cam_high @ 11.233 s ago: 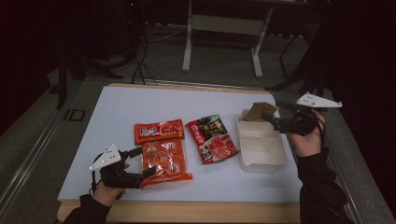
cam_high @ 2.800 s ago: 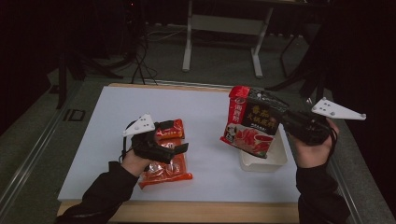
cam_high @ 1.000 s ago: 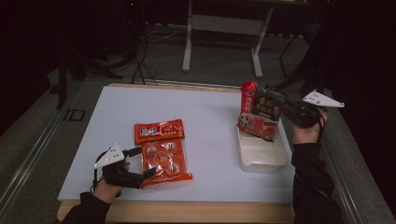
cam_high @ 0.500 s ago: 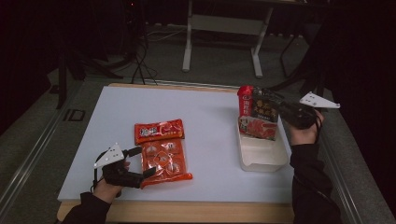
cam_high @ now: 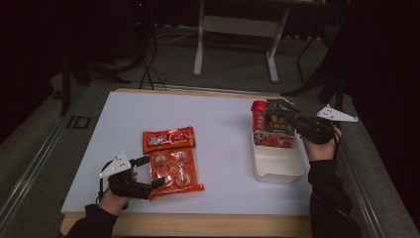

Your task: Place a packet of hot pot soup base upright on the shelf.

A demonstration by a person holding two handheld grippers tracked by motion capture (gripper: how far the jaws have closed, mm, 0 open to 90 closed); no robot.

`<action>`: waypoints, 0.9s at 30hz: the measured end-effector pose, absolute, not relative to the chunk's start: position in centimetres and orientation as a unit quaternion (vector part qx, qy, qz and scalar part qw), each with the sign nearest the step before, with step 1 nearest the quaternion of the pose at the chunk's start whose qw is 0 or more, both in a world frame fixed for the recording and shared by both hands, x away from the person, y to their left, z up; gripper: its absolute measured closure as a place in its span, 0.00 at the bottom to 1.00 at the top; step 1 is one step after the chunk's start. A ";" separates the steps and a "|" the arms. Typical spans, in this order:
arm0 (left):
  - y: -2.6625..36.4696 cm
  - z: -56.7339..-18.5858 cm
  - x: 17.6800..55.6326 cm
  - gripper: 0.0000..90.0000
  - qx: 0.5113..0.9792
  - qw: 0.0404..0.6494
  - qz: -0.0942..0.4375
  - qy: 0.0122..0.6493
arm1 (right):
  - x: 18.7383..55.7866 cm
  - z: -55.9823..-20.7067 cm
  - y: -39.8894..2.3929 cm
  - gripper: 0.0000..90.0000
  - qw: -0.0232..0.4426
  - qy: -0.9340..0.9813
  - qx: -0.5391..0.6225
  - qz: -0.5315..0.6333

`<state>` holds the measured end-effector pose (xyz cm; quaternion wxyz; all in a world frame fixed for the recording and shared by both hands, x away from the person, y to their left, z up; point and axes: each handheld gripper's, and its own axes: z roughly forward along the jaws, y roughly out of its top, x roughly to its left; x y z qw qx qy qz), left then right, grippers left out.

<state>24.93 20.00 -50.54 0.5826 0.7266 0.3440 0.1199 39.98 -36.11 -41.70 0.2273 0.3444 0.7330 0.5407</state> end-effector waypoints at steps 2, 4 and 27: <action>20.0 -50.6 25.0 0.02 0.728 0.580 0.121 0.345 | 39.6 -41.3 -36.1 0.70 0.238 0.740 0.344 0.526; 20.0 -50.7 25.0 0.02 0.730 0.578 0.126 0.342 | 39.3 -40.8 -36.2 0.59 0.237 0.730 0.356 0.533; 20.3 -50.4 25.2 0.02 0.718 0.584 0.126 0.357 | 32.3 -36.4 -30.0 0.29 0.216 0.726 0.309 0.576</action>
